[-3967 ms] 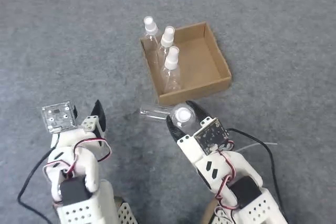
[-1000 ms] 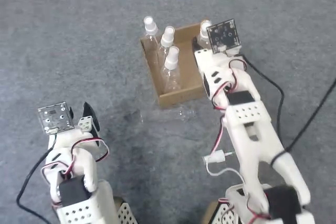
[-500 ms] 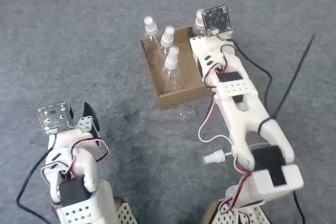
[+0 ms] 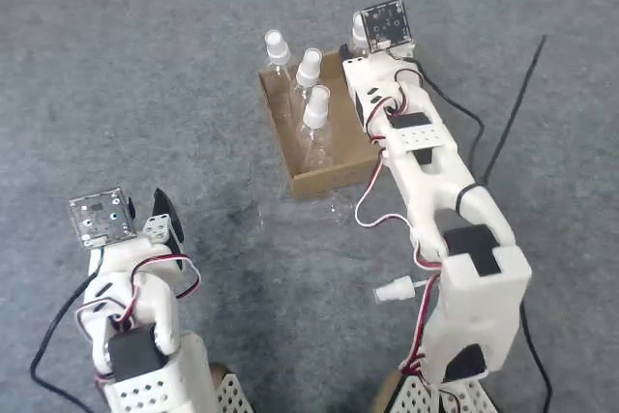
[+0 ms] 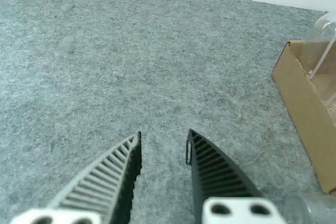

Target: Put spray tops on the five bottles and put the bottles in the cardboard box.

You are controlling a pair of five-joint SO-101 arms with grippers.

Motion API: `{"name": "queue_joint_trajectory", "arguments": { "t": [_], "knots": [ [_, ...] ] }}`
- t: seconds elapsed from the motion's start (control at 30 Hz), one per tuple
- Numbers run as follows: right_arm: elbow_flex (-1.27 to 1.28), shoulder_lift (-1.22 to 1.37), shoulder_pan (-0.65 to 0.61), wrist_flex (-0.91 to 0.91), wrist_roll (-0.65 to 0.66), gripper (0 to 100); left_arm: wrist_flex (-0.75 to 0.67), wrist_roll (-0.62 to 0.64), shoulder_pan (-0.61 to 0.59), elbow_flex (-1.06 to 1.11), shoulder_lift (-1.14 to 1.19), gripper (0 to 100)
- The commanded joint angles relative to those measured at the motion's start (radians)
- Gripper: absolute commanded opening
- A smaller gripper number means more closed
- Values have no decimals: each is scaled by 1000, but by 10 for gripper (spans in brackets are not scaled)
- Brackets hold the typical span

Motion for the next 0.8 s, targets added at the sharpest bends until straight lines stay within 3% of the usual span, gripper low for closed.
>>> {"name": "queue_joint_trajectory", "arguments": {
  "t": [0.0,0.17,0.43,0.63,0.77],
  "knots": [
    [-104,15,5,-24,-18,22,-25,-6,3,-10,-18,134],
    [-109,27,15,-24,-133,24,-25,-8,3,-10,-18,134],
    [-107,36,15,-22,-135,28,-25,-8,3,-10,-18,134],
    [-101,36,15,-13,-138,155,-25,-8,3,-10,-18,134],
    [-101,36,15,-13,-137,187,-25,-8,3,-10,-18,134]
  ]
}}
